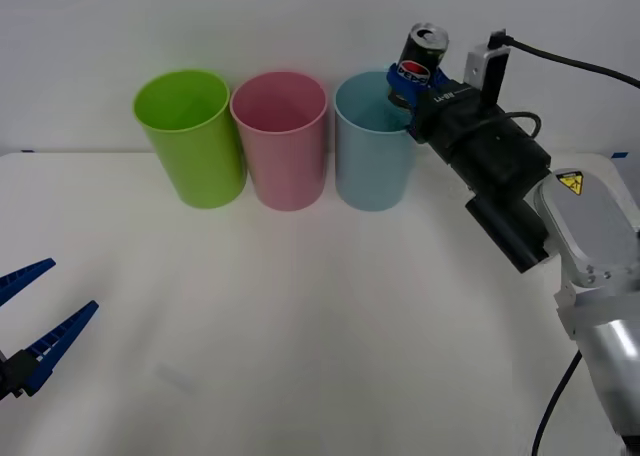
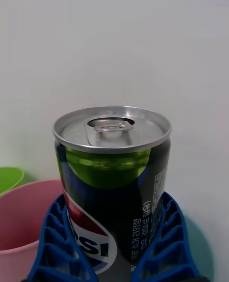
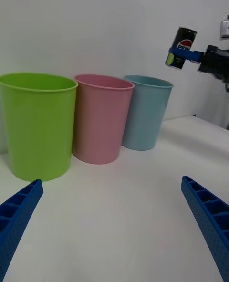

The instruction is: Grasp the object on the table and drop it into the matching bin: aluminum can to the light blue bin, PET bottle to the pink bin.

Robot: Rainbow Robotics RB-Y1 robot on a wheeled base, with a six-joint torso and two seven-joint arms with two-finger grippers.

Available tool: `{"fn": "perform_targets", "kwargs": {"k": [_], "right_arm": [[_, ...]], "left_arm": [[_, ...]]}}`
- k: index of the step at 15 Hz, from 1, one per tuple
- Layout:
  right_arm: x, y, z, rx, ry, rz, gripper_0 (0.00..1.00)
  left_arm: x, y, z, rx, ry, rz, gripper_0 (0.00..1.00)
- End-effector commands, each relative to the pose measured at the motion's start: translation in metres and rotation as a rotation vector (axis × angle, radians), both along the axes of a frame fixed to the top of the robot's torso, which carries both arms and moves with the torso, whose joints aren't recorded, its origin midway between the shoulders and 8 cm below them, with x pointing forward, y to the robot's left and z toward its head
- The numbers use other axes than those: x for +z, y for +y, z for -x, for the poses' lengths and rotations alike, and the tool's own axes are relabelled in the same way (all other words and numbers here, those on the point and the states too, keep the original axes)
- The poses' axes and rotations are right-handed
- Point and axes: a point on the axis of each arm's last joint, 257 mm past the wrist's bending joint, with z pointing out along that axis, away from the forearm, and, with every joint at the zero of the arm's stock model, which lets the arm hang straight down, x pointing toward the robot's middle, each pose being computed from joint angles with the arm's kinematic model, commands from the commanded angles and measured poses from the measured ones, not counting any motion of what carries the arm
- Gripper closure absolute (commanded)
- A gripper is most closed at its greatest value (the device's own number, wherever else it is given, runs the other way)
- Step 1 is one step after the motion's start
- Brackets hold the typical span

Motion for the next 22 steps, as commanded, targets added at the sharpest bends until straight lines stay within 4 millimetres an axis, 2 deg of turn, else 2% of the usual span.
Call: {"fn": "perform_targets", "kwargs": {"k": [1, 7, 13, 14, 15, 16, 17, 22], "right_arm": [[0.002, 0.011, -0.022, -0.016, 0.015, 0.000, 1.00], [0.005, 0.028, -0.059, -0.063, 0.046, 0.008, 1.00], [0.001, 0.030, -0.061, -0.064, 0.051, 0.023, 1.00], [0.001, 0.031, -0.060, -0.063, 0.050, 0.024, 0.97], [0.001, 0.031, -0.060, -0.063, 0.046, 0.028, 0.84], [0.001, 0.031, -0.060, -0.063, 0.045, 0.031, 0.22], [0.001, 0.030, -0.060, -0.065, 0.045, 0.033, 0.00], [-0.001, 0.023, -0.060, -0.070, 0.043, 0.041, 0.00]], "left_arm": [[0.000, 0.000, 0.000, 0.000, 0.000, 0.000, 0.00], [0.000, 0.000, 0.000, 0.000, 0.000, 0.000, 0.00], [0.000, 0.000, 0.000, 0.000, 0.000, 0.000, 0.00], [0.000, 0.000, 0.000, 0.000, 0.000, 0.000, 0.00], [0.000, 0.000, 0.000, 0.000, 0.000, 0.000, 0.00], [0.000, 0.000, 0.000, 0.000, 0.000, 0.000, 0.00], [0.000, 0.000, 0.000, 0.000, 0.000, 0.000, 0.00], [0.000, 0.000, 0.000, 0.000, 0.000, 0.000, 0.00]]}}
